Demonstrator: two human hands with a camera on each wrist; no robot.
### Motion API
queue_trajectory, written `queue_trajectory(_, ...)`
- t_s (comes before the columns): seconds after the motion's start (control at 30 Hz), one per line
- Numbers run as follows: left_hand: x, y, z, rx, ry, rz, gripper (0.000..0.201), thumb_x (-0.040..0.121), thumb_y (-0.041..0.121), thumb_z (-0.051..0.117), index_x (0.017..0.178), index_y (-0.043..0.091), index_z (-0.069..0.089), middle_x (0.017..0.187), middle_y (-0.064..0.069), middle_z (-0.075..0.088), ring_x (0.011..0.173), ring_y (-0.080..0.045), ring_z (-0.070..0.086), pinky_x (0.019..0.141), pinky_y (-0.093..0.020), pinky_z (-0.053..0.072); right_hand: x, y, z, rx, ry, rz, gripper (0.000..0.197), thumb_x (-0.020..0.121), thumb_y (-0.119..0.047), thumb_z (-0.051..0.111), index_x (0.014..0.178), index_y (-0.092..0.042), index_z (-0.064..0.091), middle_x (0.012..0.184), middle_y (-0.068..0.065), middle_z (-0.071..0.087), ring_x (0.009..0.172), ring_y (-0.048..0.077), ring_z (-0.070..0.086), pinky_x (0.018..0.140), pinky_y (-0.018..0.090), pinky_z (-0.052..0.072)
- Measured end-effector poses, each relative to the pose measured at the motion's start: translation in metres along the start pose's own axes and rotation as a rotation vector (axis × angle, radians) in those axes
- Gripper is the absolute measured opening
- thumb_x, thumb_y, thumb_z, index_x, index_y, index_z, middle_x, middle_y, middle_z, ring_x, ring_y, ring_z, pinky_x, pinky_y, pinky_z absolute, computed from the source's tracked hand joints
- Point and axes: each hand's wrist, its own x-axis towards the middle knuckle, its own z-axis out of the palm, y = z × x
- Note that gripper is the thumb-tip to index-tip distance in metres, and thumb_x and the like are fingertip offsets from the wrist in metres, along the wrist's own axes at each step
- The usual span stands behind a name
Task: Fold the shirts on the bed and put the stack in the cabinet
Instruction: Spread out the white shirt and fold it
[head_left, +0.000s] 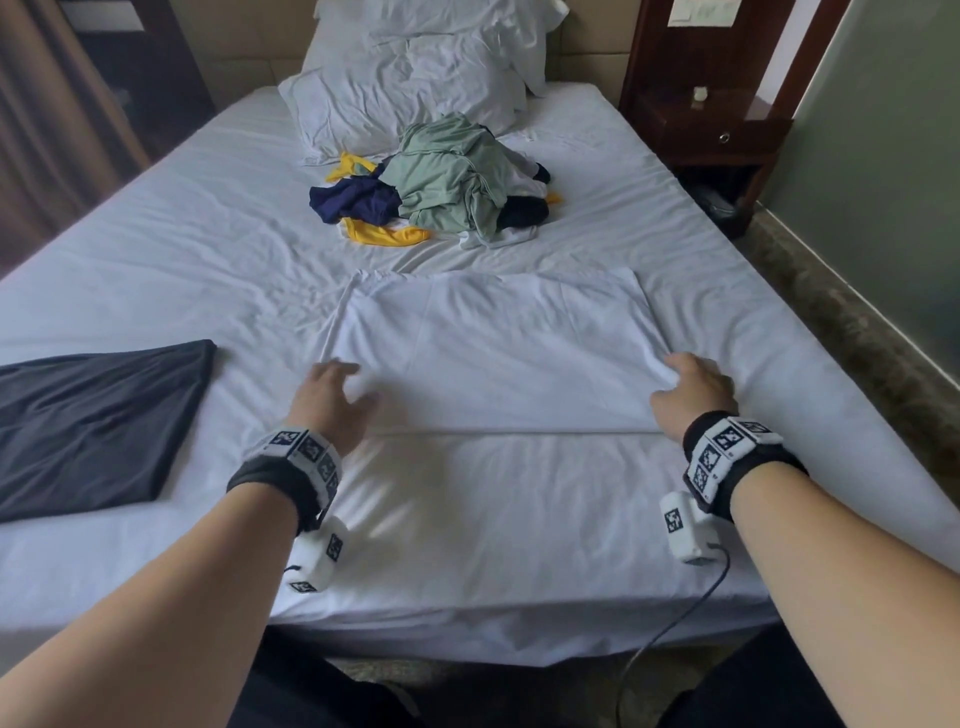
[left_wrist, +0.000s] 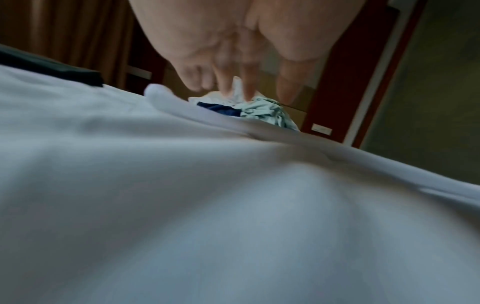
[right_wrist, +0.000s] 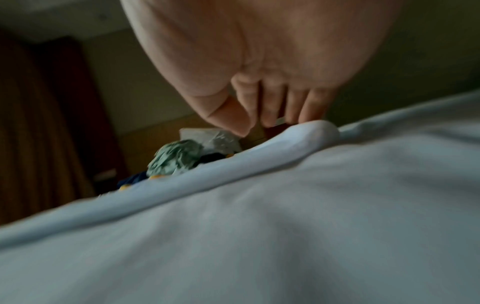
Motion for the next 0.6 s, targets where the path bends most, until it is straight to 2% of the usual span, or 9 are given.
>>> queue_trajectory(0.07,0.001,0.006,0.005,0.137,-0.216,0.048,0.063,0.093,0.052,0.060,0.150,0.032,0.044,0.162,-0.003,0.035,0.147,-0.029,0.035,0.122,-0.045,0.026,-0.003,-0.003,0.013,-0.169,-0.257,-0.145,0.078,0.079,-0.020,0.055,0.154,-0.031,0.033,0.159,0.003,0.033,0.143,0.031,0.034,0.118,0.041,0.033)
queue_trajectory(0.1,0.003,0.005,0.008,0.259,-0.310,0.065,0.068,0.094,0.052,0.057,0.155,0.034,0.034,0.164,0.000,0.029,0.150,-0.026,0.029,0.123,-0.046,0.022,-0.003,-0.002,0.019,-0.278,-0.362,-0.175,0.086,0.077,-0.021,0.055,0.156,-0.033,0.025,0.164,-0.001,0.023,0.149,0.029,0.024,0.122,0.040,0.025)
queue_trajectory(0.17,0.005,0.005,0.011,0.369,-0.432,0.084,0.080,0.095,0.049,0.059,0.160,0.035,0.016,0.168,0.004,0.015,0.156,-0.020,0.014,0.125,-0.049,0.012,-0.003,-0.001,0.026,-0.383,-0.428,-0.168,0.094,0.076,-0.022,0.056,0.158,-0.032,0.013,0.167,-0.008,0.007,0.154,0.026,0.007,0.126,0.039,0.011)
queue_trajectory(0.2,0.008,0.005,0.011,0.378,-0.475,0.083,0.086,0.093,0.047,0.063,0.161,0.034,0.011,0.169,0.004,0.011,0.157,-0.019,0.010,0.126,-0.050,0.010,-0.003,-0.002,0.026,-0.389,-0.422,-0.161,0.094,0.075,-0.021,0.056,0.158,-0.031,0.011,0.167,-0.008,0.007,0.154,0.026,0.006,0.126,0.038,0.010)
queue_trajectory(0.27,0.011,0.005,0.009,0.436,-0.530,0.095,0.096,0.089,0.043,0.069,0.161,0.032,0.007,0.169,0.002,0.011,0.156,-0.020,0.011,0.126,-0.051,0.013,0.000,-0.004,0.027,-0.386,-0.388,-0.180,0.093,0.073,-0.020,0.058,0.156,-0.029,0.017,0.165,-0.005,0.016,0.151,0.026,0.016,0.125,0.036,0.017)
queue_trajectory(0.37,0.015,0.006,0.007,0.531,-0.541,0.136,0.097,0.088,0.028,0.071,0.161,0.029,0.007,0.167,0.000,0.016,0.154,-0.022,0.020,0.124,-0.045,0.023,0.003,-0.005,0.024,-0.366,-0.333,-0.193,0.085,0.076,-0.020,0.064,0.153,-0.031,0.030,0.157,-0.002,0.035,0.142,0.027,0.037,0.118,0.033,0.031)
queue_trajectory(0.43,0.013,0.010,0.001,0.542,-0.521,0.156,0.091,0.092,0.013,0.063,0.162,0.030,0.008,0.167,-0.001,0.020,0.150,-0.025,0.032,0.118,-0.037,0.034,0.007,-0.002,0.020,-0.353,-0.313,-0.166,0.077,0.076,-0.022,0.062,0.147,-0.041,0.036,0.146,0.001,0.051,0.128,0.030,0.052,0.110,0.036,0.043)
queue_trajectory(0.5,0.008,0.013,-0.007,0.560,-0.478,0.153,0.082,0.095,0.005,0.053,0.161,0.036,0.014,0.160,-0.002,0.034,0.135,-0.030,0.050,0.100,-0.034,0.047,0.012,0.004,0.017,-0.358,-0.274,-0.144,0.068,0.073,-0.022,0.054,0.134,-0.049,0.041,0.127,0.004,0.063,0.108,0.033,0.062,0.098,0.040,0.052)
queue_trajectory(0.6,0.004,0.012,-0.016,0.531,-0.397,0.166,0.072,0.098,0.006,0.042,0.158,0.042,0.026,0.152,-0.002,0.045,0.129,-0.031,0.054,0.100,-0.036,0.048,0.017,0.008,0.012,-0.372,-0.227,-0.156,0.054,0.079,-0.014,0.048,0.120,-0.049,0.047,0.111,0.004,0.066,0.093,0.032,0.064,0.085,0.038,0.057)
